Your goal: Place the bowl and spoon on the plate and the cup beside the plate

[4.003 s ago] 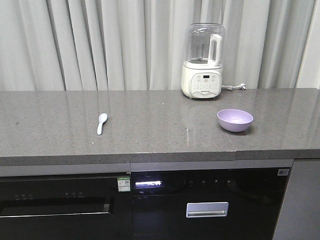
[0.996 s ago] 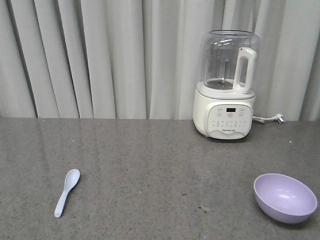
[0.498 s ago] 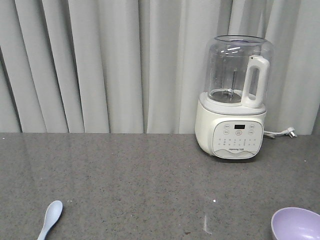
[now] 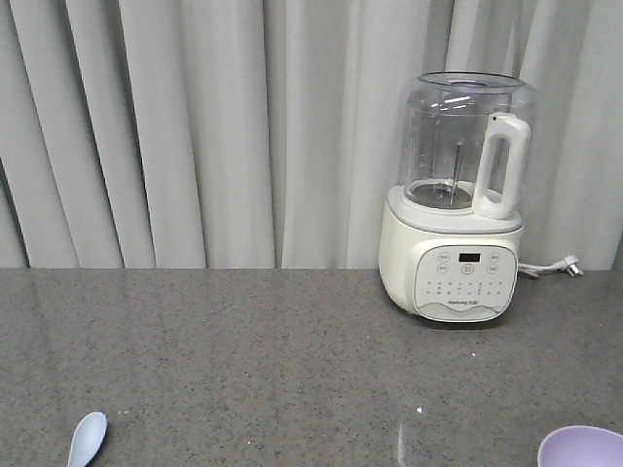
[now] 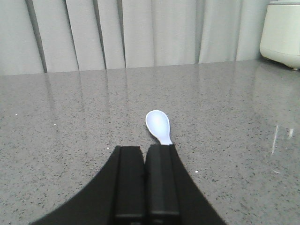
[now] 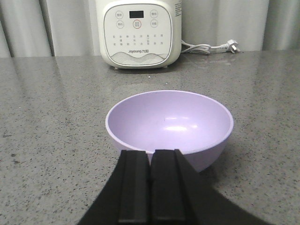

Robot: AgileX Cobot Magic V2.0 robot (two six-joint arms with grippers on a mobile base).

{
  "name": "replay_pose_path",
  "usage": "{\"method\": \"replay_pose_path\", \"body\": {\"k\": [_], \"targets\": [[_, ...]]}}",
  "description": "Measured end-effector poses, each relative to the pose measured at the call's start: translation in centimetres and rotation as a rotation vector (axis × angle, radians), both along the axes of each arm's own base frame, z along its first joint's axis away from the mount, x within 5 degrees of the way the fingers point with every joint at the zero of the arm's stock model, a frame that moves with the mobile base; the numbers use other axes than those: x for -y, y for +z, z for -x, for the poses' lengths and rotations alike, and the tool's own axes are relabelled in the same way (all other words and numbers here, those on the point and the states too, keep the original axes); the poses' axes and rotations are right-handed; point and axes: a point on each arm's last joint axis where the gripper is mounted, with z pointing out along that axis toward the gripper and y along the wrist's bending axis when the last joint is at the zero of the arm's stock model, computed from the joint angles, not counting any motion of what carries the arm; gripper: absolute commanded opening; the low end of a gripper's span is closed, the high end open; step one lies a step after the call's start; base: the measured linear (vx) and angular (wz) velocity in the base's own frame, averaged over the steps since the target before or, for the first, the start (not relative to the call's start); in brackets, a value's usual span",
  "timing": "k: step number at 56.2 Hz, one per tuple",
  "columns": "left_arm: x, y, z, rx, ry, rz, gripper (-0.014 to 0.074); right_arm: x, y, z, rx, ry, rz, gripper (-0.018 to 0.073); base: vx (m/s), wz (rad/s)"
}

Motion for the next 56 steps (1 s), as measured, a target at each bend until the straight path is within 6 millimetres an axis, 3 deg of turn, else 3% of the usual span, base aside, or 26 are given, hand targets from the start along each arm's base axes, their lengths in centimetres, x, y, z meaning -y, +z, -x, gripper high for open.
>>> {"method": "replay_pose_path", "body": {"k": [27, 34, 41, 42, 43, 49, 53, 56], "targets": [[0.0, 0.3, 0.0, 0.033, -0.001, 0.013, 0.0000, 0.0, 0.2, 0.0, 0.025, -0.001, -0.005, -0.0006, 0.00, 0.00], [0.0, 1.4, 0.0, 0.154, -0.003, 0.037, 0.0000, 0.0, 1.2, -0.1, 0.134, -0.002, -0.007, -0.0006, 0.00, 0.00], [0.0, 3.9, 0.4, 0.282, -0.008, 0.142, 0.0000, 0.0, 3.1, 0.1, 0.238, -0.002, -0.009, -0.0006, 0.00, 0.00], [-0.1, 4.6, 0.6, 0.300, -0.009, 0.152, 0.0000, 0.0, 3.7, 0.2, 0.254, -0.002, -0.008, -0.0006, 0.00, 0.00], [-0.3, 11.4, 2.5, 0.473, -0.014, 0.140, 0.0000, 0.1, 11.2, 1.5, 0.433, -0.009, 0.084, -0.0006, 0.00, 0.00], [-0.3, 17.5, 2.7, 0.542, 0.004, 0.044, 0.0000, 0.0, 17.2, 0.9, 0.490, -0.015, 0.119, -0.0006, 0.00, 0.00], [-0.1, 20.3, 0.9, 0.491, 0.009, -0.007, 0.0000, 0.0, 19.9, -1.3, 0.458, -0.013, 0.124, -0.0006, 0.00, 0.00], [0.2, 21.2, -1.4, 0.418, 0.008, -0.029, 0.0000, -0.1, 20.8, -3.6, 0.406, -0.010, 0.125, -0.0006, 0.00, 0.00]]}}
